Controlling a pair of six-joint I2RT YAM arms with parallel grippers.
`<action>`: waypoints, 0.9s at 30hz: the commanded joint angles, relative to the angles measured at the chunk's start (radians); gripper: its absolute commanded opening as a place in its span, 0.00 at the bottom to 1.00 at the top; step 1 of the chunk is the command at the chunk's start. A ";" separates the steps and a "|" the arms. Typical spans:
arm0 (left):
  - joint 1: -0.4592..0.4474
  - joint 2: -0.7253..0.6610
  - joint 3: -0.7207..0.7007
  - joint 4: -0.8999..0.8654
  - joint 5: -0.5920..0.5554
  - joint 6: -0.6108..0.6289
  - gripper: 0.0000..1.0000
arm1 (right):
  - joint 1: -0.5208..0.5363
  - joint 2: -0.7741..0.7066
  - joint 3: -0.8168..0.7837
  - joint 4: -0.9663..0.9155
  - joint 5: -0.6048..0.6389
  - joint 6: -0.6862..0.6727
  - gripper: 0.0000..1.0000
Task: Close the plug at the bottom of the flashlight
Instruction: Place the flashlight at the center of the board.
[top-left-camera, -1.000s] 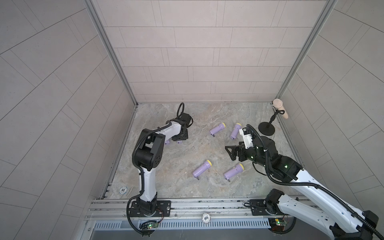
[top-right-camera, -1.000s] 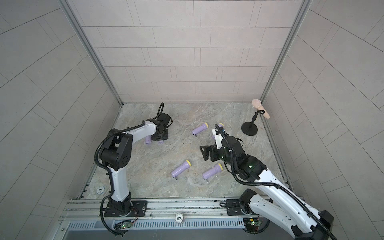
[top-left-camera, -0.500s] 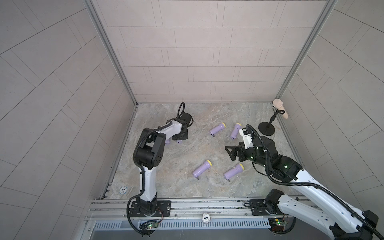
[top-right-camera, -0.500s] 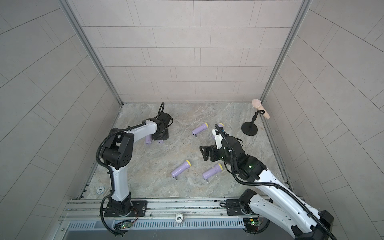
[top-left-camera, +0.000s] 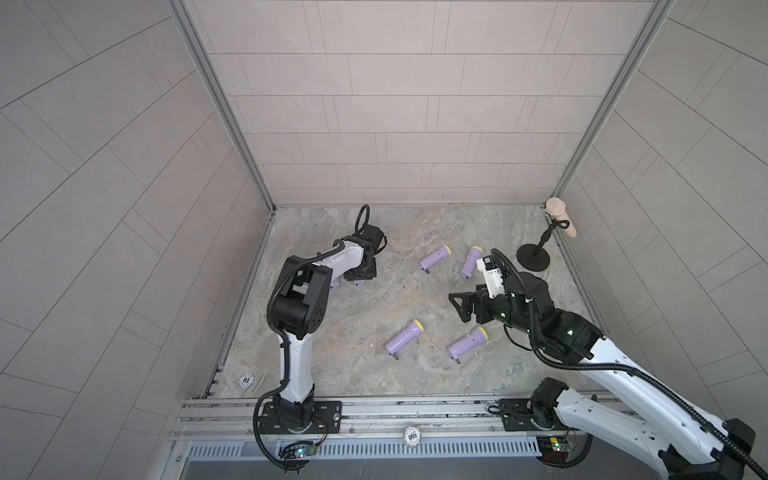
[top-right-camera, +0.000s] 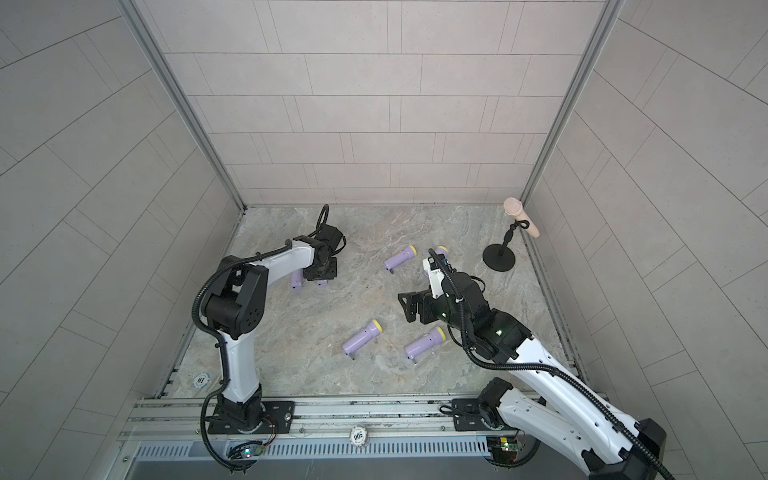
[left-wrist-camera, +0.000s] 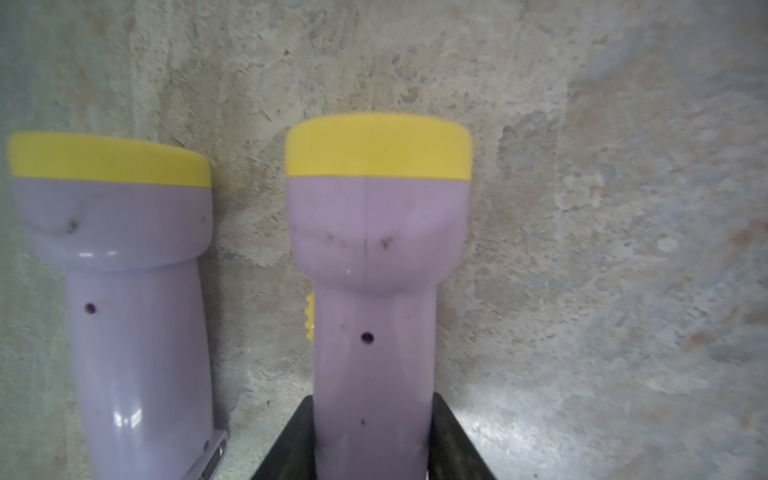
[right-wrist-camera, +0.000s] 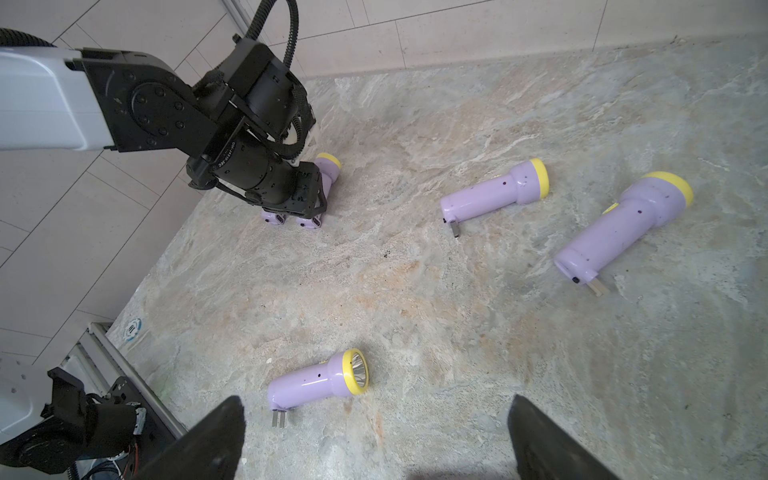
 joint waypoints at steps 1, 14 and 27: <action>0.005 0.016 0.020 -0.035 -0.014 -0.003 0.47 | 0.006 -0.003 0.000 0.013 -0.001 0.005 1.00; 0.004 -0.034 0.022 -0.038 -0.025 -0.004 0.64 | 0.007 -0.013 -0.006 0.009 0.000 0.009 1.00; -0.060 -0.179 0.041 -0.051 -0.076 0.011 0.83 | 0.006 -0.034 0.001 -0.012 0.034 0.001 1.00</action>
